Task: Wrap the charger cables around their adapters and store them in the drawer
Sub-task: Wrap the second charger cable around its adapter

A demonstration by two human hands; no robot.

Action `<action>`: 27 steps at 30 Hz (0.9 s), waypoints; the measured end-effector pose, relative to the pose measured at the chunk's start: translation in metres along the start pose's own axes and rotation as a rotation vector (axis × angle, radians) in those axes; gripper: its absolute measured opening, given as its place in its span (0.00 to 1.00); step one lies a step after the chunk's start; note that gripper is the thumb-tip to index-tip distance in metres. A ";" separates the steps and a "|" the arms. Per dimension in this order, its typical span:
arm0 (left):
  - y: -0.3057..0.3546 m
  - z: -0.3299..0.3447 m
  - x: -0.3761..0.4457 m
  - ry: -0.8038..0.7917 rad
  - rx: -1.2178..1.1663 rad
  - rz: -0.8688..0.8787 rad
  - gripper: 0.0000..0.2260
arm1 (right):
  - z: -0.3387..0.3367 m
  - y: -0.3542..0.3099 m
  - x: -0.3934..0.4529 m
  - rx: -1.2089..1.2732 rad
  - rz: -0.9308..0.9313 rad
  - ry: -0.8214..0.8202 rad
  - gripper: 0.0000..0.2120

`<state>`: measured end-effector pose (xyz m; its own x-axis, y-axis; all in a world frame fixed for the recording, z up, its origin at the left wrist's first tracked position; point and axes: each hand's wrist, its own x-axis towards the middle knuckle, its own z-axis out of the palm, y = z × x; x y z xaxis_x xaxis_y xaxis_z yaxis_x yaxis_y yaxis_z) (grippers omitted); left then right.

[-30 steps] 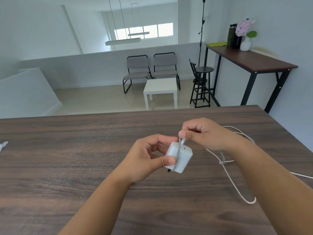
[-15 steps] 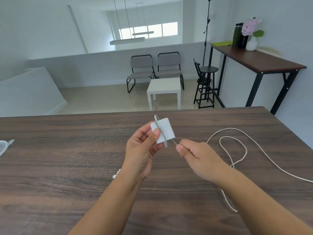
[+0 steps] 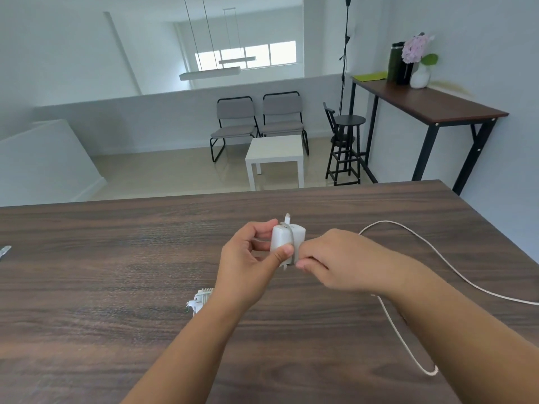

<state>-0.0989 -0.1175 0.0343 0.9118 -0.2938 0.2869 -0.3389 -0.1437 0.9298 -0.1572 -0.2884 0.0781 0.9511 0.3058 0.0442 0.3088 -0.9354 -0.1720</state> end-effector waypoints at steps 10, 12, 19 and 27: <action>0.005 -0.016 -0.008 -0.265 0.064 0.030 0.18 | -0.038 0.012 0.006 0.152 -0.051 0.015 0.11; 0.006 -0.016 -0.008 -0.340 0.086 0.053 0.17 | -0.042 0.021 0.001 0.188 -0.012 0.064 0.12; 0.007 -0.028 -0.008 -0.428 -0.011 0.039 0.17 | -0.030 0.023 0.009 0.472 -0.026 0.111 0.10; 0.010 -0.023 -0.005 -0.456 -0.143 0.050 0.16 | -0.013 0.038 0.022 0.779 -0.073 0.048 0.10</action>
<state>-0.1015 -0.0951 0.0470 0.6896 -0.6863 0.2312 -0.3149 0.0033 0.9491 -0.1244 -0.3192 0.0853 0.9335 0.3374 0.1211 0.2905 -0.5142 -0.8070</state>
